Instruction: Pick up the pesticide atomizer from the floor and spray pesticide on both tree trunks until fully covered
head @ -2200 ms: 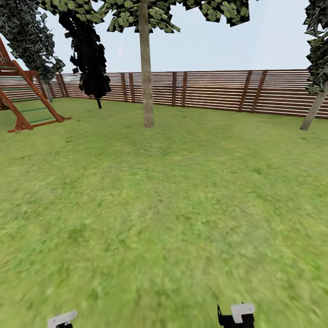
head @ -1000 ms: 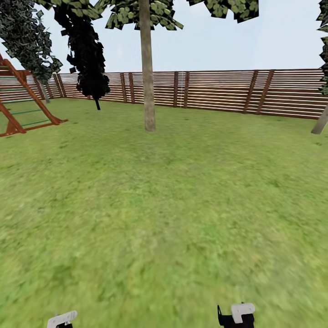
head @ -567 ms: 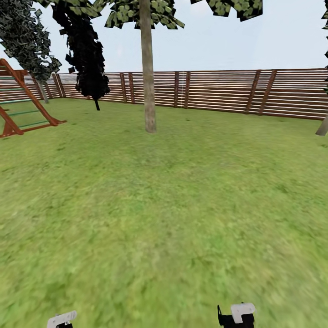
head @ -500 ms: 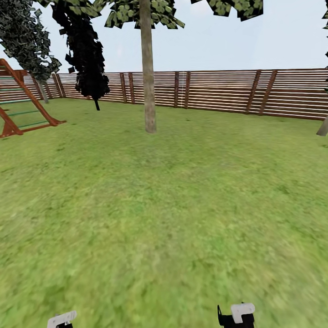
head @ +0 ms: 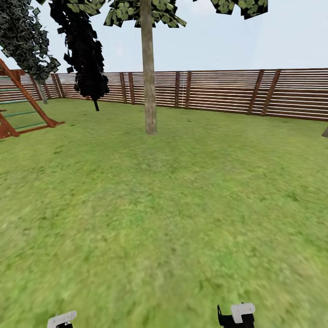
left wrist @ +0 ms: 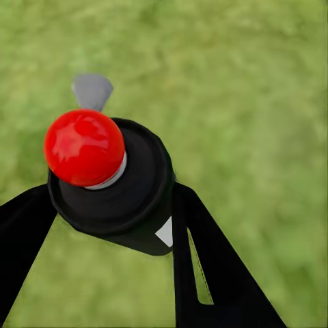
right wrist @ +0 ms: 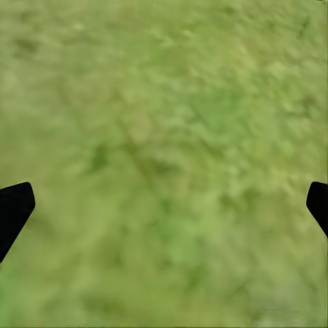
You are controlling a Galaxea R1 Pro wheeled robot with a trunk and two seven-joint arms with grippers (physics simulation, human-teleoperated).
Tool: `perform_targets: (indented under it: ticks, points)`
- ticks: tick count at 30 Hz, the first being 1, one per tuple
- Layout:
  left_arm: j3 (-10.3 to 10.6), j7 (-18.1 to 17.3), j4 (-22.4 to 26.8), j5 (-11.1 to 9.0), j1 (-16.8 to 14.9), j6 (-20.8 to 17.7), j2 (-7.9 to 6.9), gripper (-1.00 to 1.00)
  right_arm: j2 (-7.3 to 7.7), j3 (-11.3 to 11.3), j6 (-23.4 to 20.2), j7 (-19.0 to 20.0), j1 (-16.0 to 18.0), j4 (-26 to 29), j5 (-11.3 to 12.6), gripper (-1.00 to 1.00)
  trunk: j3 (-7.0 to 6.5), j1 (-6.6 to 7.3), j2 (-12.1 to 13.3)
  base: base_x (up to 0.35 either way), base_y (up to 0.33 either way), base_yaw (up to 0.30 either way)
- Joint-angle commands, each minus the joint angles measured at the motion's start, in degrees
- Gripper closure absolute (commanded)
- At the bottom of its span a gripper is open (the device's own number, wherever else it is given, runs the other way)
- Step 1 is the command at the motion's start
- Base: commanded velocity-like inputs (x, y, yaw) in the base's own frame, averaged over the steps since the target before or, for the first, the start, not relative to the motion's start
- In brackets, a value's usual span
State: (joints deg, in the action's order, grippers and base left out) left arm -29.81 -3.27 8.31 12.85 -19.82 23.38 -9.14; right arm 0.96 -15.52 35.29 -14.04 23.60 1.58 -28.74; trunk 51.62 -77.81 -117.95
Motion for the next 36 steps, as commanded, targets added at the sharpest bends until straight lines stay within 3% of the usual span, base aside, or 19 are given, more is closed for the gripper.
perform_targets:
  ticks: [1,36]
  points:
    - [-0.5,-0.3,-0.1,0.3,0.0,0.2,0.0,1.0,0.0,-0.3,0.1,-0.4,0.0,-0.1,-0.6,-1.0,0.05,-0.03,0.0,0.338,0.071,0.0]
    - [-0.5,-0.3,-0.1,0.3,0.0,0.2,0.0,1.0,0.0,-0.3,0.1,-0.4,0.0,-0.1,-0.6,-1.0,0.05,-0.03,0.0,0.338,0.071,0.0]
